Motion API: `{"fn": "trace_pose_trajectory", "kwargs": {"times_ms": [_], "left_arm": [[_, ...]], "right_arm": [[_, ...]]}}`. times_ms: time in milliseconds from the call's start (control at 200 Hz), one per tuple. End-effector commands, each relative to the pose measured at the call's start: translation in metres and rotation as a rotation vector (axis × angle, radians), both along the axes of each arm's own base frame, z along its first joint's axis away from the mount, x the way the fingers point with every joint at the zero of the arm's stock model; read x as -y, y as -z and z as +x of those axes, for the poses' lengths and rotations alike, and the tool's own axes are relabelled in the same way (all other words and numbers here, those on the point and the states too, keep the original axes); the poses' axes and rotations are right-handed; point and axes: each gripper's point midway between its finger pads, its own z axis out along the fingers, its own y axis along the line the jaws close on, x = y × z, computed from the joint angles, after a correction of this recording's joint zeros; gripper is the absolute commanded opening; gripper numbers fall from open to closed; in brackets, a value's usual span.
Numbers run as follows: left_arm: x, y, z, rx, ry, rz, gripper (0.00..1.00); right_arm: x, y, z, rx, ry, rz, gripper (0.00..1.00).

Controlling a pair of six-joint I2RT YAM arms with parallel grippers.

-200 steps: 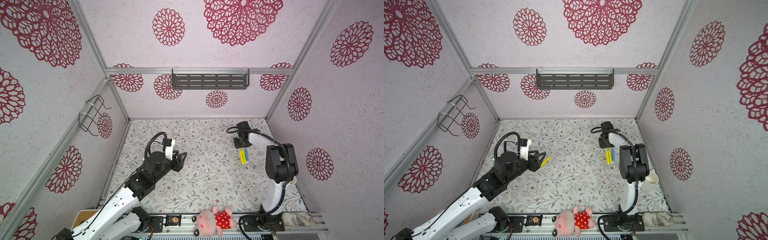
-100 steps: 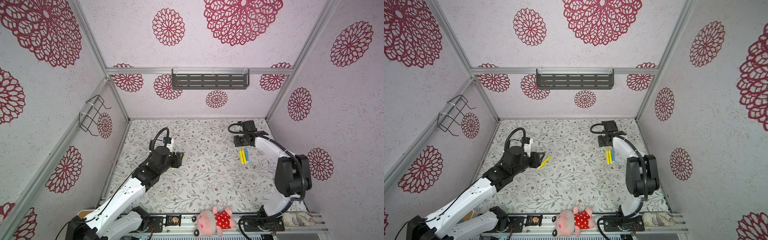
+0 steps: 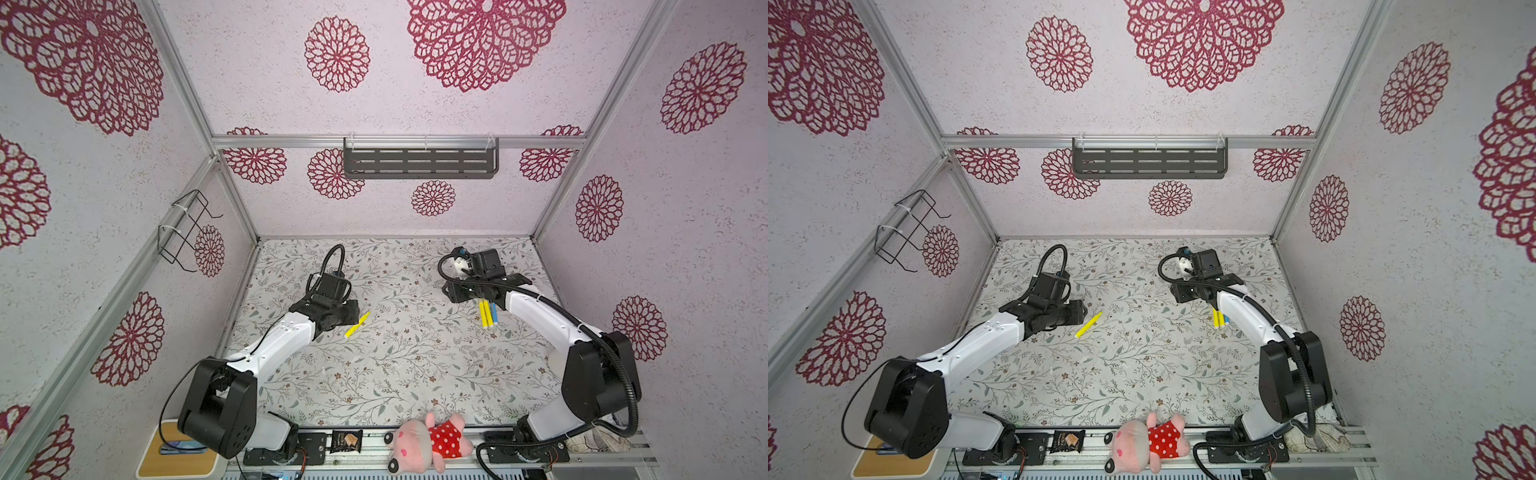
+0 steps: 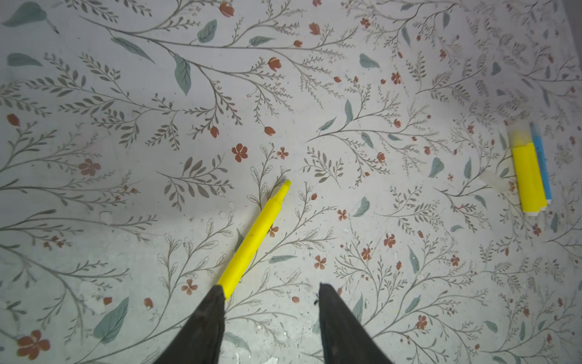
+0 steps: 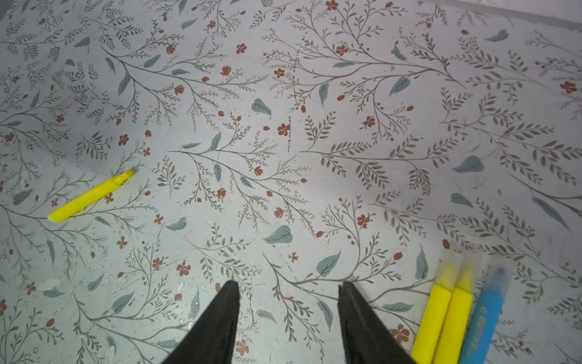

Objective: Insert pens into pen caps
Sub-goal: Pick up a pen from the center of the table.

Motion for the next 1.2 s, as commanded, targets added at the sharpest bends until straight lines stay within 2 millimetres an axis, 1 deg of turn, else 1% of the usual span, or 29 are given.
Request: {"fn": "trace_pose_trajectory", "kwargs": {"times_ms": [0, 80, 155, 290, 420, 550, 670, 801, 931, 1021, 1096, 1196], "left_arm": [[-0.006, 0.01, 0.002, -0.032, 0.011, 0.039, 0.51], [-0.007, 0.016, 0.005, -0.047, 0.014, 0.05, 0.51], [-0.007, 0.026, 0.007, -0.079, 0.017, 0.062, 0.5], [-0.002, 0.043, 0.009, -0.134, 0.045, 0.072, 0.48], [-0.003, 0.058, 0.011, -0.171, 0.053, 0.102, 0.47], [-0.003, 0.073, 0.011, -0.22, 0.06, 0.122, 0.45], [-0.003, 0.082, 0.01, -0.247, 0.068, 0.131, 0.45], [-0.002, 0.09, 0.005, -0.286, 0.083, 0.14, 0.42], [-0.001, 0.097, -0.003, -0.315, 0.096, 0.148, 0.4], [0.002, 0.102, -0.01, -0.338, 0.111, 0.149, 0.37], [0.002, 0.107, -0.015, -0.36, 0.122, 0.176, 0.33], [0.002, 0.115, -0.021, -0.389, 0.14, 0.21, 0.25]], "right_arm": [[0.002, -0.02, -0.004, 0.05, -0.004, 0.018, 0.54], [0.001, -0.017, -0.008, 0.042, -0.007, 0.019, 0.54], [0.0, -0.016, -0.011, 0.04, -0.012, 0.021, 0.54], [-0.003, -0.015, -0.015, 0.038, -0.018, 0.032, 0.54], [-0.003, -0.012, -0.018, 0.03, -0.019, 0.032, 0.53], [-0.003, -0.014, -0.02, 0.035, -0.023, 0.042, 0.53], [-0.004, -0.017, -0.021, 0.044, -0.024, 0.05, 0.53], [-0.004, -0.018, -0.022, 0.046, -0.024, 0.054, 0.52], [-0.005, -0.021, -0.022, 0.053, -0.025, 0.061, 0.53], [-0.005, -0.023, -0.021, 0.058, -0.023, 0.065, 0.52], [-0.006, -0.025, -0.022, 0.06, -0.024, 0.069, 0.52], [-0.005, -0.027, -0.022, 0.065, -0.022, 0.072, 0.52]]}}
